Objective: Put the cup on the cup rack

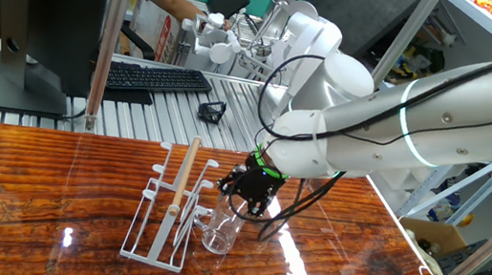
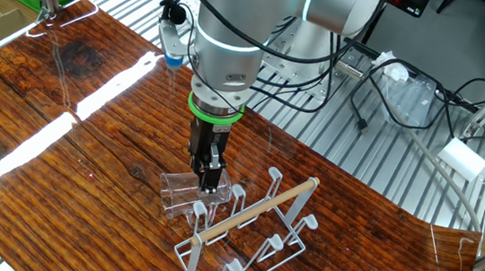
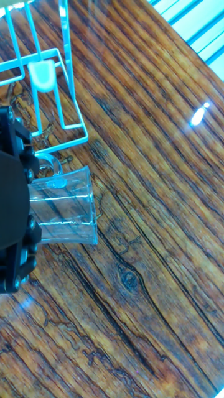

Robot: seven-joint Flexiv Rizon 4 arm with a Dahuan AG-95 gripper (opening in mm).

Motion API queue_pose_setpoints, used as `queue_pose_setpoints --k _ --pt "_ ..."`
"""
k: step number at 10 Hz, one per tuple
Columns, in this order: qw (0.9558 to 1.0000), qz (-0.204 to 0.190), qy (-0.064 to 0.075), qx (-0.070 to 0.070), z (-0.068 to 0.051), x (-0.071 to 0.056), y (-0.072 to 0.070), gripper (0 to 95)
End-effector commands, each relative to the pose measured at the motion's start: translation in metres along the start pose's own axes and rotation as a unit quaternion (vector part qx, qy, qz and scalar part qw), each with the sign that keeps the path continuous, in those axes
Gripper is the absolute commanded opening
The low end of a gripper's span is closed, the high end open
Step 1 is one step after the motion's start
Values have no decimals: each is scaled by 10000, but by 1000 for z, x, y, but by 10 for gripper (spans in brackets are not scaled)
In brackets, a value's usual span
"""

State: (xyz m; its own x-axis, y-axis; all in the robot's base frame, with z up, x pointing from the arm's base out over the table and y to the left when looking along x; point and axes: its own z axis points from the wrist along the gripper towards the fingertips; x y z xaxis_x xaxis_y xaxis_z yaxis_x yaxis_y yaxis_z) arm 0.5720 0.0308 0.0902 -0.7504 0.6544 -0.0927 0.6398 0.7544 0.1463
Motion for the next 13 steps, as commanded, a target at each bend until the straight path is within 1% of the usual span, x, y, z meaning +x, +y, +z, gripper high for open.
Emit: queue_pose_setpoints --k 1,2,4,5,7,9,11,13 --pt "10000 46 -12 6 -8 5 1 950" --pt "10000 50 -51 5 -9 12 2 950" --pt "10000 47 -40 -4 -12 18 2 950" --pt "10000 4 -40 -14 -7 19 0 950" --pt "9999 -33 -88 -46 4 19 -5 950" --pt "9999 -9 -73 -76 9 18 -8 950" --pt "9999 -16 -88 -109 12 18 -9 950" --pt "9999 7 -120 -114 12 18 -9 950"
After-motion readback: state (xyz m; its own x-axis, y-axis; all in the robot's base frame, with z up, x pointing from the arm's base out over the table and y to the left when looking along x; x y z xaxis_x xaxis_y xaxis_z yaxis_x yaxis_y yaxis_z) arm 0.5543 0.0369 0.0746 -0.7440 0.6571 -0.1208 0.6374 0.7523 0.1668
